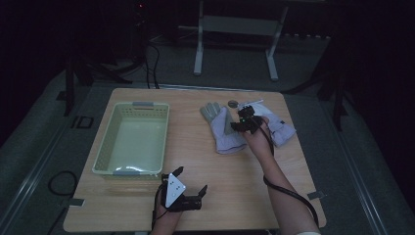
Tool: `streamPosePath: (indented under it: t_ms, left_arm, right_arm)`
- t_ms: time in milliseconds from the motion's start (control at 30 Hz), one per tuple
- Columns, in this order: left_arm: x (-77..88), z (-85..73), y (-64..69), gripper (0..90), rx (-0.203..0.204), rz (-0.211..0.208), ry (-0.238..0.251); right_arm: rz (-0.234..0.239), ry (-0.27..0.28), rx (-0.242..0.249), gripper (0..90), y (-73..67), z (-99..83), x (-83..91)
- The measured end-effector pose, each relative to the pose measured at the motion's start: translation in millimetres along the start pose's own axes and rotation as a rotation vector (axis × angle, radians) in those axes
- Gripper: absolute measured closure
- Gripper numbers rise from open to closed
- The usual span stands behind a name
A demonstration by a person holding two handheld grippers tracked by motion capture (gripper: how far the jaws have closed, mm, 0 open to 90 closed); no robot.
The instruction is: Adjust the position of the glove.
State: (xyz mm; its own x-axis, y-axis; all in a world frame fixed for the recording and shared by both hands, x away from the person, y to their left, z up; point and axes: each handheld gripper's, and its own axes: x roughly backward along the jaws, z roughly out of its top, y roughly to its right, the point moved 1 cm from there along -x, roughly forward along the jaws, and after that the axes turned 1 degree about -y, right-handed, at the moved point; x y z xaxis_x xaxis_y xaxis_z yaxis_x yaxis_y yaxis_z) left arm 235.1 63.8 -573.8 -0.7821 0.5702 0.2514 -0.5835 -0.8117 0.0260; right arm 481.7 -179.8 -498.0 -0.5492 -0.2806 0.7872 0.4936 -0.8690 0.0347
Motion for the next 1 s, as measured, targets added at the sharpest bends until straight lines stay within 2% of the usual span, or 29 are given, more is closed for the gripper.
streamPosePath:
  t_ms: [200, 300, 400, 500, 633, 700, 767, 867, 1000]
  left_arm:
    - [-0.1, 0.0, -0.6, 0.1, 0.007, -0.001, 0.000]
    - [-0.1, 0.0, -0.2, 0.1, 0.004, 0.000, -0.001]
    - [-0.2, 0.1, 0.0, 0.1, 0.001, -0.001, -0.002]
    - [-0.2, 0.1, -0.2, 0.1, 0.003, -0.002, -0.003]
    - [-0.2, 0.1, -0.1, 0.1, 0.002, -0.002, -0.003]
    - [-0.2, 0.1, 0.0, 0.1, 0.003, -0.001, -0.002]
    - [-0.2, 0.1, -0.2, 0.1, 0.004, -0.002, -0.003]
    - [-0.4, 0.1, -0.2, 0.1, 0.003, -0.002, -0.004]
    - [-0.5, 0.2, -0.2, 0.1, 0.004, -0.002, -0.004]
  right_arm:
    - [0.004, -0.024, -0.005, 52.0, -0.4, -0.8, -16.5]
    - [-0.012, -0.042, 0.020, 50.8, -4.7, -1.1, -27.6]
    - [0.004, -0.059, 0.030, 49.3, -11.1, -4.2, -38.9]
    - [-0.008, -0.078, 0.052, 50.9, -14.7, -7.7, -46.1]
    - [0.004, -0.079, 0.050, 55.6, -14.6, -10.8, -48.3]
    - [0.008, -0.087, 0.064, 58.4, -14.7, -10.0, -49.1]
    - [0.000, -0.103, 0.098, 63.1, -18.1, -8.3, -49.8]
    - [-0.009, -0.103, 0.098, 68.6, -20.8, -8.3, -50.3]
    - [-0.023, -0.103, 0.072, 81.2, -21.6, -7.5, -48.8]
